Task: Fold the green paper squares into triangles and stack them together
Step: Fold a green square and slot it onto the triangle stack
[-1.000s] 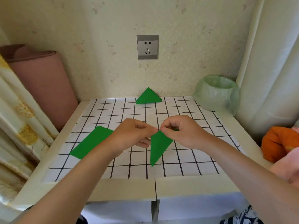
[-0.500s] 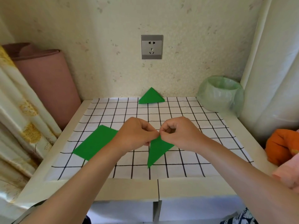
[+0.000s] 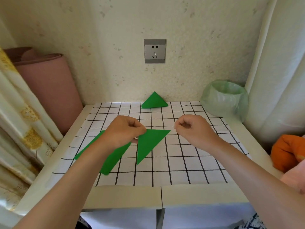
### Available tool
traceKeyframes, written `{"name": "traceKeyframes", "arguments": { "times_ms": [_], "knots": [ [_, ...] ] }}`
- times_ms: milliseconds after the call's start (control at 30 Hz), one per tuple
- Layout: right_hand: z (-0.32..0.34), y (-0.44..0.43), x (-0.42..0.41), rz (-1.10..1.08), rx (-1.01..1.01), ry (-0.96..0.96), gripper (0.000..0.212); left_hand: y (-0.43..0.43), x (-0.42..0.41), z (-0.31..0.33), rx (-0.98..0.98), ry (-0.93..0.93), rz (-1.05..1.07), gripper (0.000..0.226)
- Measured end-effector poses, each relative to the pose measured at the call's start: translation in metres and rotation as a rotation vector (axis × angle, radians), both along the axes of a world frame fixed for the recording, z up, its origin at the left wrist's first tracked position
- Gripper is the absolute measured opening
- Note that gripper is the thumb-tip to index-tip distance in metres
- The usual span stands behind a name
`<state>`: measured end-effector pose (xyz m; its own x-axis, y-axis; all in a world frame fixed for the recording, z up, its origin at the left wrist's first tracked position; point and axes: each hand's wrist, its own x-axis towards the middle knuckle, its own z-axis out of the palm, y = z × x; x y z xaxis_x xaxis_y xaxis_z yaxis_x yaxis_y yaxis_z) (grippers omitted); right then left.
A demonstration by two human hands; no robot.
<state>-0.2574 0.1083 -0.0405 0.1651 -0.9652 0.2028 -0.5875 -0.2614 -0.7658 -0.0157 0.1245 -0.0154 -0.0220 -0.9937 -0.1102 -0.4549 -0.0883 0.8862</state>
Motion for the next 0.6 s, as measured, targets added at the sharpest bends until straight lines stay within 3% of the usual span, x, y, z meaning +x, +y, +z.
{"name": "traceKeyframes", "arguments": {
  "times_ms": [200,433,600],
  "knots": [
    [0.000,0.011,0.019,0.205,0.016,0.081,0.011,0.003,-0.014,-0.003,-0.031,0.000,-0.109,0.006],
    [-0.002,0.014,0.027,0.234,0.057,0.126,0.011,0.009,-0.022,-0.011,-0.170,-0.200,-0.249,0.009],
    [0.004,0.008,0.022,0.217,0.069,0.081,0.019,0.001,-0.007,-0.005,-0.124,-0.163,-0.237,0.010]
  ]
}}
